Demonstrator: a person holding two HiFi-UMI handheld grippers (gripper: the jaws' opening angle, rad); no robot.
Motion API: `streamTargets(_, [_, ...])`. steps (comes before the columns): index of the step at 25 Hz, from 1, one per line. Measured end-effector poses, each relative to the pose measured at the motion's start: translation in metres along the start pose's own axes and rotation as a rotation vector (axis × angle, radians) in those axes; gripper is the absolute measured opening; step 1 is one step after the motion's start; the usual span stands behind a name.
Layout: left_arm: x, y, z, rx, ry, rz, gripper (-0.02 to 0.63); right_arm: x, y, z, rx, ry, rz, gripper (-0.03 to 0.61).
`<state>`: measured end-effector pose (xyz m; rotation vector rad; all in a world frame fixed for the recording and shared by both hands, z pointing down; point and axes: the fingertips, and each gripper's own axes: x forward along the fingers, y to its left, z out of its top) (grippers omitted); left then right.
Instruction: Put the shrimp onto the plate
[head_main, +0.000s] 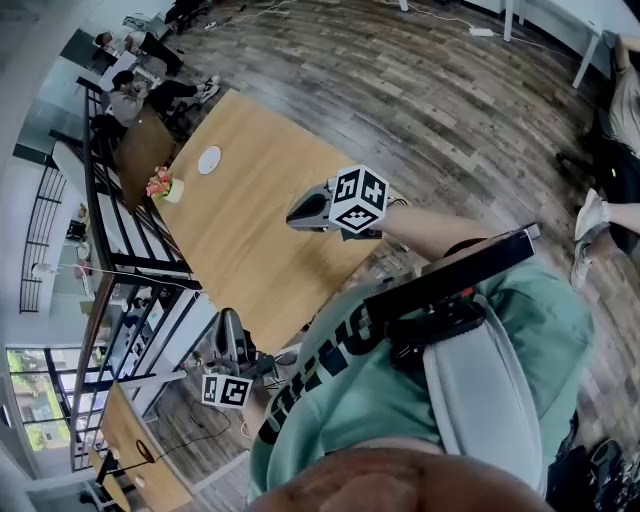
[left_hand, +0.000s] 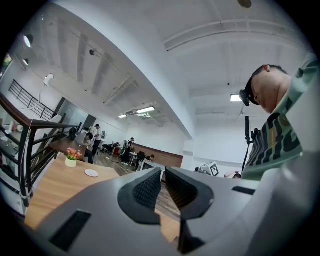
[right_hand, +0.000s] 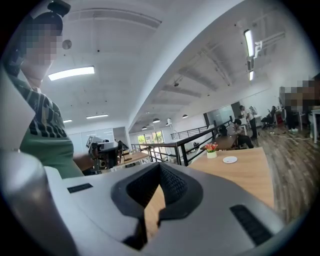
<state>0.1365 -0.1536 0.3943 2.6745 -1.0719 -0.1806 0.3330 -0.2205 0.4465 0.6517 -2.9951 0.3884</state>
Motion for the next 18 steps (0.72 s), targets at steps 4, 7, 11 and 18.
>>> streamTargets(4, [-0.019,0.026,0.0,-0.013,-0.02,-0.006,0.035,0.037,0.012,-0.001,-0.008,0.021,0.009,0.008])
streamTargets(7, [-0.026,0.038,0.004,-0.024,-0.032,-0.011,0.035,0.055,0.017,0.008,-0.031,0.04,0.016,0.008])
streamTargets(11, [-0.028,0.047,0.011,-0.044,-0.045,-0.012,0.035,0.064,0.015,0.023,-0.045,0.054,0.018,0.008])
streamTargets(18, [-0.022,0.05,0.01,-0.062,-0.066,-0.012,0.035,0.063,0.008,0.025,-0.052,0.067,0.022,0.008])
